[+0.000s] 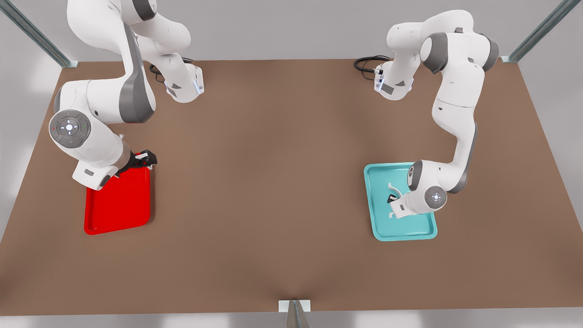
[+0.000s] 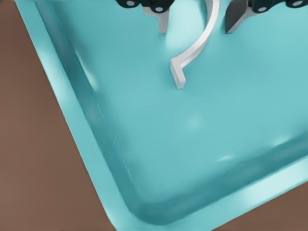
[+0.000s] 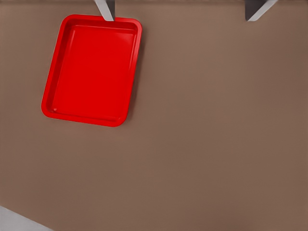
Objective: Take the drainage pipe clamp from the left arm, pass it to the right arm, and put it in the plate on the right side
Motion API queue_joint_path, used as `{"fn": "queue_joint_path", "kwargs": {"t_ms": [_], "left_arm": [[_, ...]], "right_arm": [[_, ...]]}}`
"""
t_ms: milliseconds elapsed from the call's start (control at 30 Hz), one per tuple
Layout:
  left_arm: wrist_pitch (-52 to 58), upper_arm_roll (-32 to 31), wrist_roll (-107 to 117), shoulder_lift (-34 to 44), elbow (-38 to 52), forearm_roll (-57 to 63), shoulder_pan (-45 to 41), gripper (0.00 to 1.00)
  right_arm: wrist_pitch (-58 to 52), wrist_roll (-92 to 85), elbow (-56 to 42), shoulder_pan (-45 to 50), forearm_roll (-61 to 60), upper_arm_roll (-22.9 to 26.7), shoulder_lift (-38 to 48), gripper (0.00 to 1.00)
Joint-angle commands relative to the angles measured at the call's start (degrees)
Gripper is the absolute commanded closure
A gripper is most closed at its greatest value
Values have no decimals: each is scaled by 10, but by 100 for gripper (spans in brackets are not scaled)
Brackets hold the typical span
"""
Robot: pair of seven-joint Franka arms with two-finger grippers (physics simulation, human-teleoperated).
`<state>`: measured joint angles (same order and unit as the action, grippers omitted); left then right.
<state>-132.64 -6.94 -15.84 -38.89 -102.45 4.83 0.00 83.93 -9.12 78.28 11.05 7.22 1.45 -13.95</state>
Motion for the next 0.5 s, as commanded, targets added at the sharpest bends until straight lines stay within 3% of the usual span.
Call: {"fn": "queue_joint_path", "kwargs": {"t_ms": [0,267,333,467], "left_arm": [[-22,0,-88,0,1,-11,0,33],[-27,0,-89,3,5,-9,0,34],[-27,0,-89,3,5,-11,0,46],[-41,0,-89,1,4,-12,0,49]], "right_arm": [[-1,-7,0,0,0,0,1,0],[-1,-8,5,1,-1,0,-3,0],[-1,-8,6,1,-1,0,-4,0],[-10,-8,5,0,0,0,-4,0]]}}
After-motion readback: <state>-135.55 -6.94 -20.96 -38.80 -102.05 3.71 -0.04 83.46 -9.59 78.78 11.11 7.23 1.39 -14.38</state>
